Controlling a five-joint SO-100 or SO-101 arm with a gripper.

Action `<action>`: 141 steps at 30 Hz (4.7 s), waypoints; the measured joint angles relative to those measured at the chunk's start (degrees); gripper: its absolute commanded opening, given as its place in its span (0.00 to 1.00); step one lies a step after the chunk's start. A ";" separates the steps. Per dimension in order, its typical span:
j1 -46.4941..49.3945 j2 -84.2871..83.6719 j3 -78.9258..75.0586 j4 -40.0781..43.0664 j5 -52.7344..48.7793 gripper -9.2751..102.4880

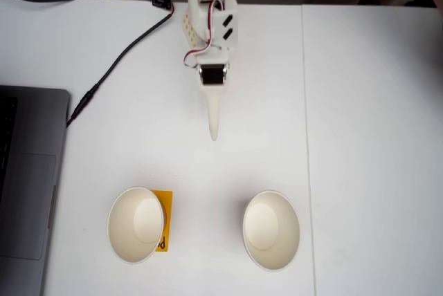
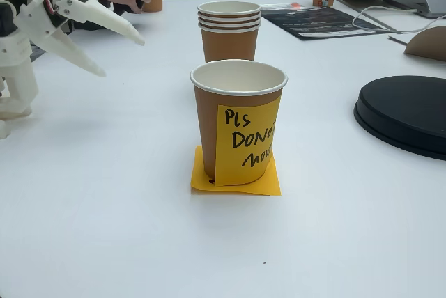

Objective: Pickup cup and make a pile of cup.

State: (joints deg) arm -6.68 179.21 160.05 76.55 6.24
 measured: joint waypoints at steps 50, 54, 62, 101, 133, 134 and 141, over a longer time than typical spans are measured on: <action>25.66 -71.19 -77.70 -3.34 -0.70 0.36; 25.75 -75.76 -82.09 1.58 -0.70 0.36; 25.84 -83.06 -91.67 13.45 -0.70 0.36; 25.75 -109.07 -107.49 22.32 -0.70 0.36; 25.84 -111.53 -106.00 22.32 -0.70 0.36; 25.84 -111.53 -105.91 22.32 -0.70 0.36; 25.75 -115.93 -105.82 22.32 -0.70 0.36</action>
State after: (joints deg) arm 19.07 63.28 54.23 98.88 5.54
